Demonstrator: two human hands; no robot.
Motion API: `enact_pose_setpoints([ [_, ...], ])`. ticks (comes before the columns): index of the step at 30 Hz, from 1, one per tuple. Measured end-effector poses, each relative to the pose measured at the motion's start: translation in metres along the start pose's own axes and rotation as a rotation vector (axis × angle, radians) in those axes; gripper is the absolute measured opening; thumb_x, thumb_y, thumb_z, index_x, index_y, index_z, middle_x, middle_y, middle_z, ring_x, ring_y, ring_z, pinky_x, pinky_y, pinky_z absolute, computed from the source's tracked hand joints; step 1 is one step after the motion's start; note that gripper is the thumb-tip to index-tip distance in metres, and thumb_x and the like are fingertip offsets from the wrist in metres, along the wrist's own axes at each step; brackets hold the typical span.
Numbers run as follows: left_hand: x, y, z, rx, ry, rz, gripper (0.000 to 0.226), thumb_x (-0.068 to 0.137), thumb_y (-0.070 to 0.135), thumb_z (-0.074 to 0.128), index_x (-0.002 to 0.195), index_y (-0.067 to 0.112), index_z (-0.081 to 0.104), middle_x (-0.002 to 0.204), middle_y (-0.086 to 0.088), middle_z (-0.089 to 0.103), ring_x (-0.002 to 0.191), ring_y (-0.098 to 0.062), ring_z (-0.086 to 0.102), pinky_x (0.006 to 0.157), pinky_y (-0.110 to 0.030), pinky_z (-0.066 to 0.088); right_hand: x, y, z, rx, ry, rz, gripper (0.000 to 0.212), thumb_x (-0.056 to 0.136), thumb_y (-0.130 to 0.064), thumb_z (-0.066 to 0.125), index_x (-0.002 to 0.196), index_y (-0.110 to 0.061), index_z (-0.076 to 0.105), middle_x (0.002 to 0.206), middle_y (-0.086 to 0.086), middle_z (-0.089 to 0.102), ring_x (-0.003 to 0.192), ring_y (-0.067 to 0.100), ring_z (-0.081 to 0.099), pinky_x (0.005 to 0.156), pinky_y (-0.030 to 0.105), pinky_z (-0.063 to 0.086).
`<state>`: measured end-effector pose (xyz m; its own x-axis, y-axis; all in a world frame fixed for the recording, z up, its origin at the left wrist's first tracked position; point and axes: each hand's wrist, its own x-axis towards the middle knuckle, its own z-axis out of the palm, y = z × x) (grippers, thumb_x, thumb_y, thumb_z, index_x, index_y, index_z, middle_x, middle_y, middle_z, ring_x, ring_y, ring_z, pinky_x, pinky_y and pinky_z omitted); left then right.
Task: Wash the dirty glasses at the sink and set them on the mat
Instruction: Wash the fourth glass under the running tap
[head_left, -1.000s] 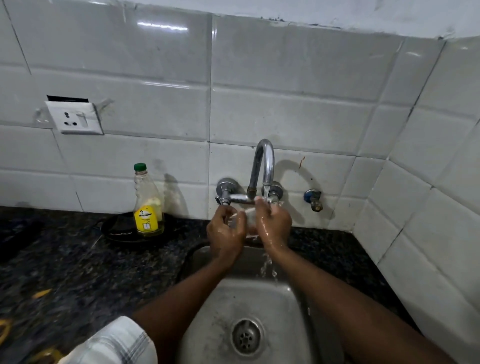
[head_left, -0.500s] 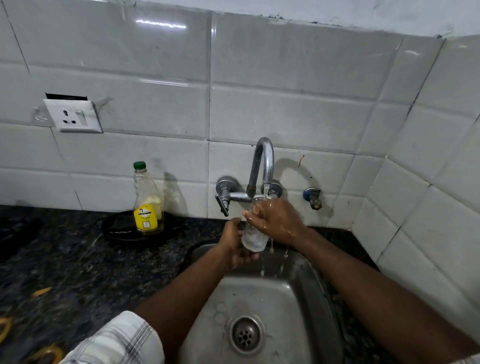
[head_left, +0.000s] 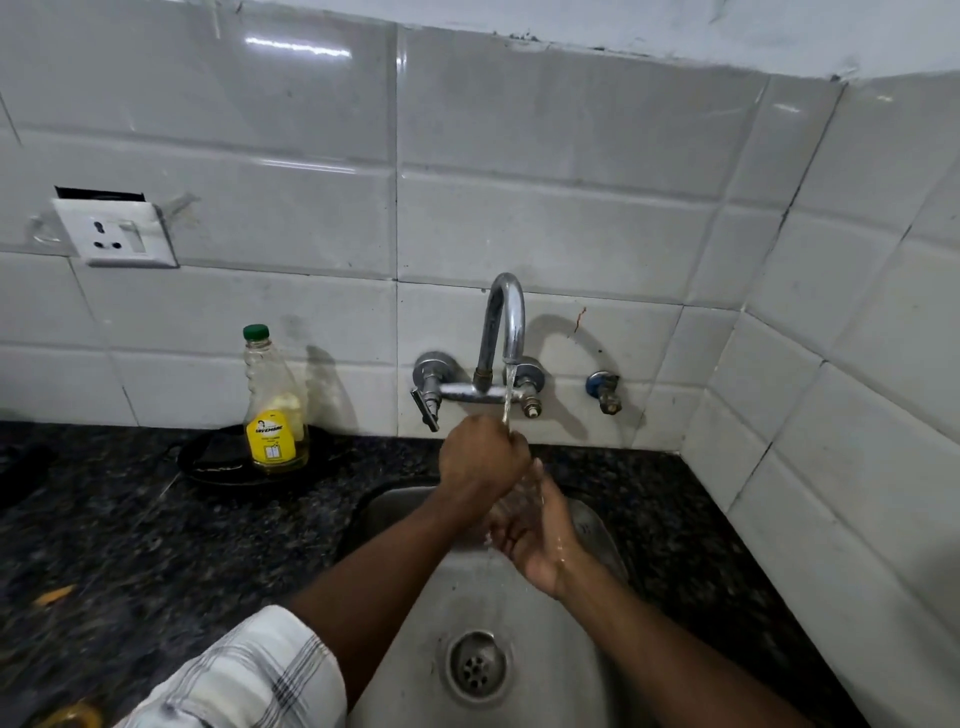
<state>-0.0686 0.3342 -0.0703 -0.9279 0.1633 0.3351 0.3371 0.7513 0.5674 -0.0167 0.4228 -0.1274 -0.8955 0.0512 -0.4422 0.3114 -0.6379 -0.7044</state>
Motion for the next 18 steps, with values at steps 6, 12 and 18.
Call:
enact_pose_setpoints([
  [6, 0.014, -0.036, -0.014, -0.547, -0.018, -0.606, 0.029, 0.099, 0.030, 0.049, 0.103, 0.002, 0.056, 0.099, -0.013, 0.060, 0.077, -0.020, 0.054, 0.057, -0.028, 0.038, 0.007, -0.042, 0.024, -1.126, 0.062, -0.604, 0.039, 0.078, -0.052, 0.073, 0.102, -0.023, 0.062, 0.100, -0.002, 0.067, 0.084, 0.012, 0.064, 0.067, 0.025, 0.052],
  [12, 0.055, -0.027, -0.047, -0.342, 0.044, -0.529, 0.044, 0.092, 0.034, 0.050, 0.117, 0.000, 0.060, 0.112, -0.018, 0.066, 0.097, -0.035, 0.066, 0.088, -0.038, 0.055, -0.003, -0.072, 0.050, -1.862, -0.102, -0.796, 0.042, 0.069, -0.042, 0.080, 0.102, -0.020, 0.064, 0.105, -0.002, 0.065, 0.092, 0.015, 0.061, 0.075, 0.032, 0.054],
  [18, 0.051, -0.035, -0.052, -0.421, -0.114, -0.304, 0.014, 0.095, 0.026, 0.048, 0.101, 0.018, 0.058, 0.107, -0.015, 0.065, 0.087, -0.029, 0.061, 0.070, -0.032, 0.047, -0.010, -0.080, 0.052, -1.789, -0.100, -0.859, 0.065, 0.069, -0.055, 0.078, 0.120, -0.019, 0.060, 0.121, 0.003, 0.061, 0.106, 0.018, 0.058, 0.088, 0.038, 0.053],
])
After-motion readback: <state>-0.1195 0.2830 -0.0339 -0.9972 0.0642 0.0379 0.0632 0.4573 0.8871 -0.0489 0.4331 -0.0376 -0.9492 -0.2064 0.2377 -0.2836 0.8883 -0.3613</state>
